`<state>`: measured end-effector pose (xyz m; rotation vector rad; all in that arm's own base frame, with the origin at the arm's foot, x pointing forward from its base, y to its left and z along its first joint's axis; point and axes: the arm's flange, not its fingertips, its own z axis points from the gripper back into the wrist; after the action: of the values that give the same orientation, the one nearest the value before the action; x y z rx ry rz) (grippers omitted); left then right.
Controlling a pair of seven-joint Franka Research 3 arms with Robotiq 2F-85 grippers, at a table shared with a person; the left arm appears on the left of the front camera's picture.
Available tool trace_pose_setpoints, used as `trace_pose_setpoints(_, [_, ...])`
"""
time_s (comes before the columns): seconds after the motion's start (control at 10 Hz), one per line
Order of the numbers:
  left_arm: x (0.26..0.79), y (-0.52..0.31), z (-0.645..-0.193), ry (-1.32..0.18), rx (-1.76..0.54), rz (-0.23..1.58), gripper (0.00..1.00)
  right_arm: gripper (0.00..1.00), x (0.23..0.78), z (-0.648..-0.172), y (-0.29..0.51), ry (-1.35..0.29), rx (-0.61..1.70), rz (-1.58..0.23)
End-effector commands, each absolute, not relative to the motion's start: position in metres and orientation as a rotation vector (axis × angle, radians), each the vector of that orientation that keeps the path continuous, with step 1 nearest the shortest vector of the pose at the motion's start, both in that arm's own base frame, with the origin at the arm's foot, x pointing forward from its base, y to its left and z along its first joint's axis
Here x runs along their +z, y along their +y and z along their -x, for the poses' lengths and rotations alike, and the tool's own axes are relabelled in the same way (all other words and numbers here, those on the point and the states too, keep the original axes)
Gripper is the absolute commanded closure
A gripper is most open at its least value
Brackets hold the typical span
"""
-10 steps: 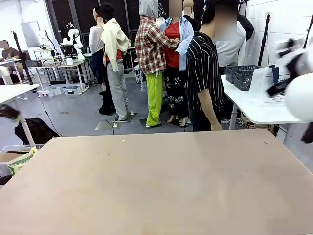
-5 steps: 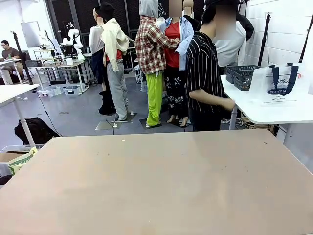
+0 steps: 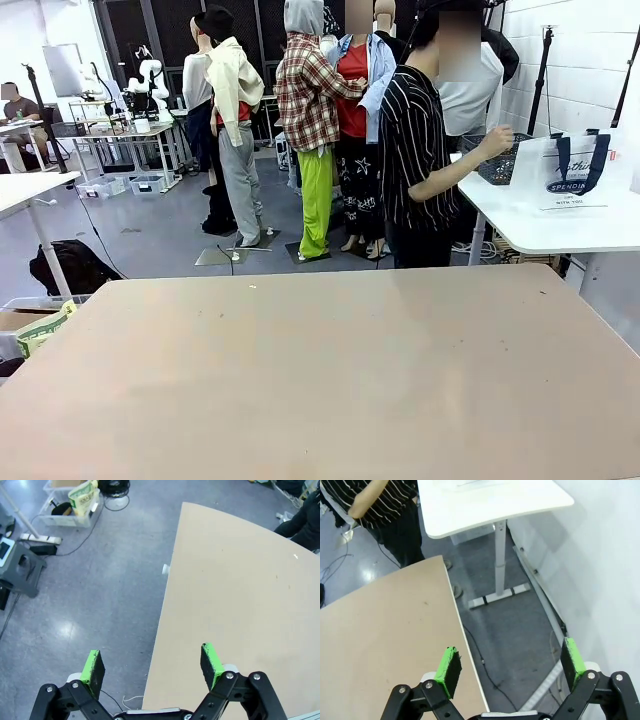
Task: Transfer purchased items from the store into the shopping bag.
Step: Open the Reusable shopping bag in the center of the table.
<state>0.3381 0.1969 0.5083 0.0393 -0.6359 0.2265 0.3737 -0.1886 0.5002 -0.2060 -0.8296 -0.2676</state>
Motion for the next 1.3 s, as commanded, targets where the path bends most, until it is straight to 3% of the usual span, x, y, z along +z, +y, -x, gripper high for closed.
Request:
trace_pose_setpoints(0.0, [0.5080,0.1984,-0.3374,-0.632,0.217,-0.051,0.00,0.00,0.5001,-0.3737,-0.1868,-0.821,-0.259,0.216])
trace_pose_setpoints(1.2, [0.5080,0.1984,-0.3374,-0.632,0.217,-0.051,0.00,0.00,0.5001,-0.3737,-0.1868,-0.821,-0.259,0.216])
